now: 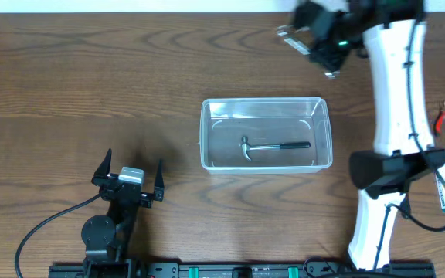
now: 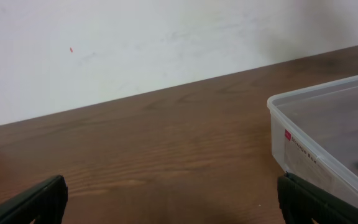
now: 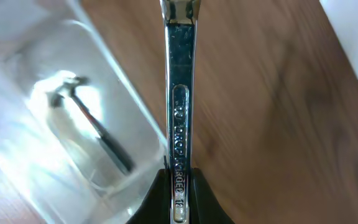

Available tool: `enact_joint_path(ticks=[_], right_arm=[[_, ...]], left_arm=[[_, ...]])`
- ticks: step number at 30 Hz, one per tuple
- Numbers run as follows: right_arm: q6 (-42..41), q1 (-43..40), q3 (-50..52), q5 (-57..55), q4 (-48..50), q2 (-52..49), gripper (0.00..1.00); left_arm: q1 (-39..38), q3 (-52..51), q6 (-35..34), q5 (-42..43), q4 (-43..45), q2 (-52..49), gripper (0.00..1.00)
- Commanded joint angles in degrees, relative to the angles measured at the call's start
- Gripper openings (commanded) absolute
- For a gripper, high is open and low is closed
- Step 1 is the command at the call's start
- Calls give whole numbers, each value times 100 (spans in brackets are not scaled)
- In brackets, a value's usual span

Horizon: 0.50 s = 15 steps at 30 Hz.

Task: Pack container
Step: 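Lift the wrench and carry it left over the container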

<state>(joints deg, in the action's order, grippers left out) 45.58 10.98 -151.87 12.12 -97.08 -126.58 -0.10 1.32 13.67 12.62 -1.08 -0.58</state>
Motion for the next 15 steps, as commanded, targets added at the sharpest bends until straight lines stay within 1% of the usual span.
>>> enact_joint_path(ticks=[1,8,15], right_arm=[[278,468,17,125,-24,170,1],[267,1263,597,-107,-26,173,1],[162,1650,1449,-116,-24,175,1]], left_arm=[[20,-109,-28,17,-186,35,98],[20,-109,-28,17,-186,35,98],[20,-109,-28,17,-186,35,98]])
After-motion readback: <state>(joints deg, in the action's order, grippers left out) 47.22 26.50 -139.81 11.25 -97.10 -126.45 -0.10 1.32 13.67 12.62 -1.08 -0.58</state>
